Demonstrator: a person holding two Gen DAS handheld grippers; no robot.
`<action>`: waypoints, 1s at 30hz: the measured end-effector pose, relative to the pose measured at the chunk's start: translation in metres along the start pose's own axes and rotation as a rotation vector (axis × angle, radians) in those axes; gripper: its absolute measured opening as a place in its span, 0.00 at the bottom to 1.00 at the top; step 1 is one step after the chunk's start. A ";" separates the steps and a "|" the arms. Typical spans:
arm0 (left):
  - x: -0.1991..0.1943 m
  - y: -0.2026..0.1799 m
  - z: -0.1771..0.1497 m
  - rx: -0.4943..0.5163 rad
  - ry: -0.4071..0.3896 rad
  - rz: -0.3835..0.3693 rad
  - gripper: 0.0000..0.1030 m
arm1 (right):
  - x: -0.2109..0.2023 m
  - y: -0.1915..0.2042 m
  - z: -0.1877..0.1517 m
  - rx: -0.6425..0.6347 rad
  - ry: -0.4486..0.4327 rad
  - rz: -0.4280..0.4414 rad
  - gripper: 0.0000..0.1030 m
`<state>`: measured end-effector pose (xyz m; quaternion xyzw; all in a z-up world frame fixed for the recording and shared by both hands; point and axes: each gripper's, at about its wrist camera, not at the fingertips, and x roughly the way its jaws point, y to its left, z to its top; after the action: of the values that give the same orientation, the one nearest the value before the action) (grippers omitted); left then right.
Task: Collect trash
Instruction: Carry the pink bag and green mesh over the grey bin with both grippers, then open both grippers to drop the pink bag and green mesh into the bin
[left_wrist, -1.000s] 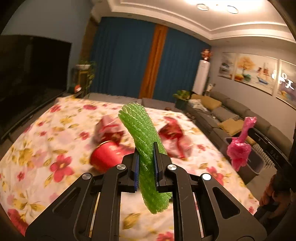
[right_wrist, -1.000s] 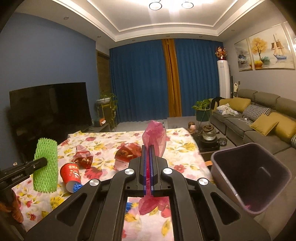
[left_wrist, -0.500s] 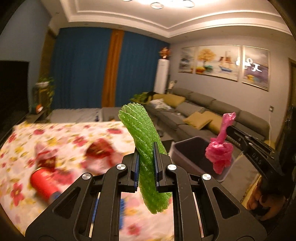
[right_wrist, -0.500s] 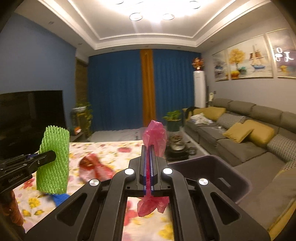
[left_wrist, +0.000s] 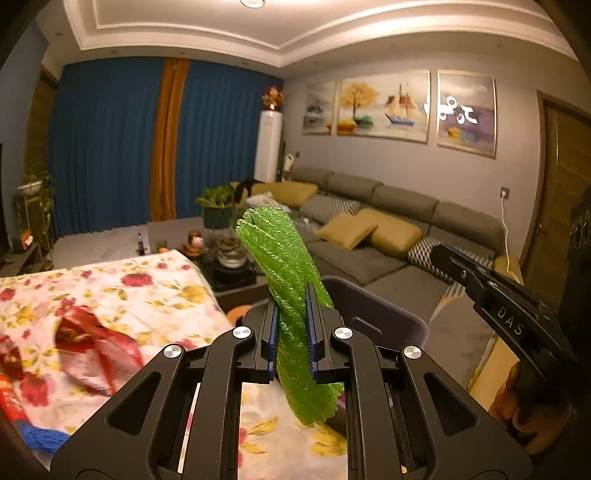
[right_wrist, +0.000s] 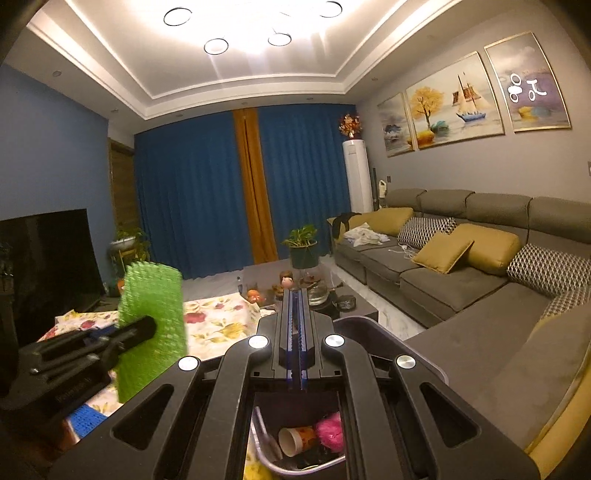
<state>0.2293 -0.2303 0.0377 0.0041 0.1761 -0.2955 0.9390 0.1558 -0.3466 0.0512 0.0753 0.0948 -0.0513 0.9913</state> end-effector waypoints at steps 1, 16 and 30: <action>0.007 -0.004 -0.002 0.006 0.010 -0.001 0.11 | 0.004 -0.005 -0.001 0.011 0.009 -0.001 0.04; 0.088 -0.039 -0.020 0.055 0.137 -0.056 0.23 | 0.016 -0.037 -0.016 0.084 0.061 -0.015 0.04; 0.045 0.004 -0.027 -0.036 0.084 0.029 0.83 | 0.009 -0.029 -0.021 0.074 0.085 -0.009 0.04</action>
<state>0.2569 -0.2490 -0.0032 0.0021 0.2203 -0.2781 0.9349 0.1577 -0.3725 0.0245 0.1134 0.1351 -0.0561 0.9827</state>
